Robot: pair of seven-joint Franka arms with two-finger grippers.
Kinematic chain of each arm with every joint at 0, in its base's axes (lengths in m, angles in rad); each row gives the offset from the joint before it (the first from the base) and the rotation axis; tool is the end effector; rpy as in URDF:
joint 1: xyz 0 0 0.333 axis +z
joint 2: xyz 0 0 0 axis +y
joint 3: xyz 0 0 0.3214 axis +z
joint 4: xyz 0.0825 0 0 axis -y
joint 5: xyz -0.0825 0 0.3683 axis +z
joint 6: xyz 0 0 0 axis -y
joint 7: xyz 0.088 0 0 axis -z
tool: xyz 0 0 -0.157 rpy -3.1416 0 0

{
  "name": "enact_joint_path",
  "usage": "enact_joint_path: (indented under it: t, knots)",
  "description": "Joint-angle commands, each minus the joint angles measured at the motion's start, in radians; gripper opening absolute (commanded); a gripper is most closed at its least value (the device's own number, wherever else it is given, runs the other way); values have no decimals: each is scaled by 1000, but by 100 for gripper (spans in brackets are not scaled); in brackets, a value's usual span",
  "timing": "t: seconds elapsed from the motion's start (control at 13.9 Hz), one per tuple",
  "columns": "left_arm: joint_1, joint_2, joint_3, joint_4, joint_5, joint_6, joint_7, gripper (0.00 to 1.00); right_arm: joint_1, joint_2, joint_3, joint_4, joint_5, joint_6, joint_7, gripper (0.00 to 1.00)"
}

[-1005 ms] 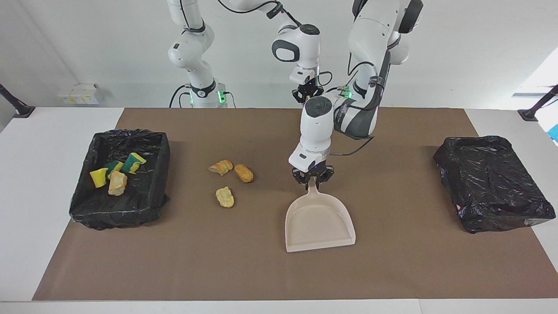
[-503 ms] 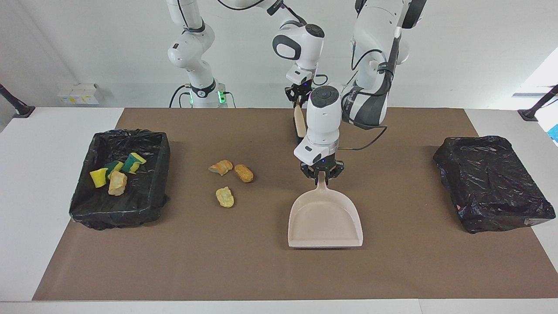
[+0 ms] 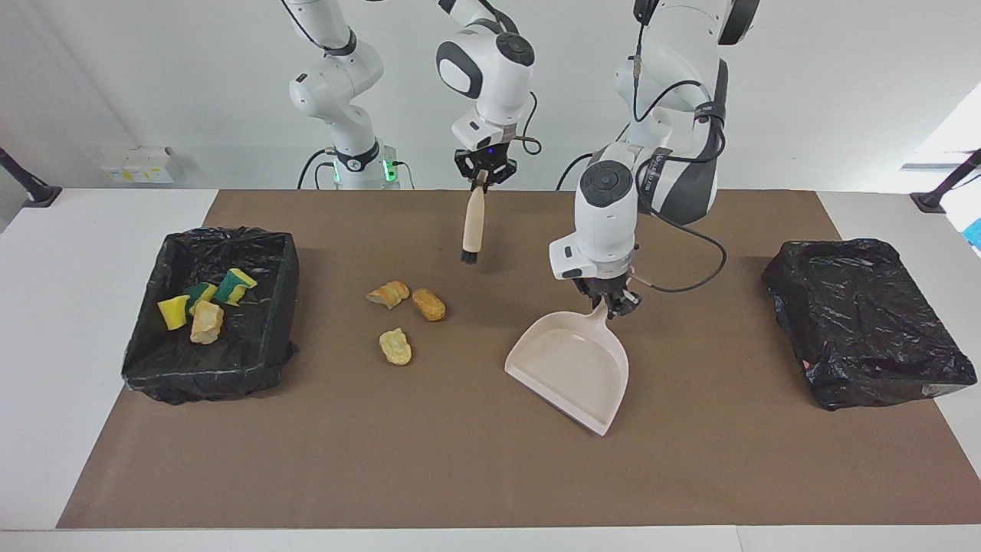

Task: Sweep and dump trash in bin

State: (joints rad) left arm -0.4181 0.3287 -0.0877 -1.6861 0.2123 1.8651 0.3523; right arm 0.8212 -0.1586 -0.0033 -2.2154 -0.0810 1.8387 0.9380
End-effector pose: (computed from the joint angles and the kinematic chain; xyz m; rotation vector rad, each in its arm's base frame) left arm 0.5521 -0.2715 0.3610 -2.6394 1.3281 0.1984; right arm 0.3132 0.3191 0.3924 2.9207 -0.1315 -0.1197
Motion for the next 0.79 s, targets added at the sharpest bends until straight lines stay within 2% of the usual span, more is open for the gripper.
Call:
enact_joint_path:
  t: [0.0,0.14,0.29,0.43,0.72]
  knots:
    - [1,-85,-6,-113,12,-55,199,0,-106,-2,9,29,-86,-84,-125,0]
    - [-8,-131,-6,-191,16,-49,295,0,-178,-2,9,16,-160,-90,-148,0]
    - [-31,-183,-10,-282,124,0,336,0,-284,-2,13,-25,-169,-67,-192,0]
    - [-44,-207,-11,-335,142,49,350,0,-391,-4,14,-70,-172,-12,-278,0]
    - [-96,-258,-9,-420,153,83,349,0,-470,-4,14,-167,-235,148,-380,0]
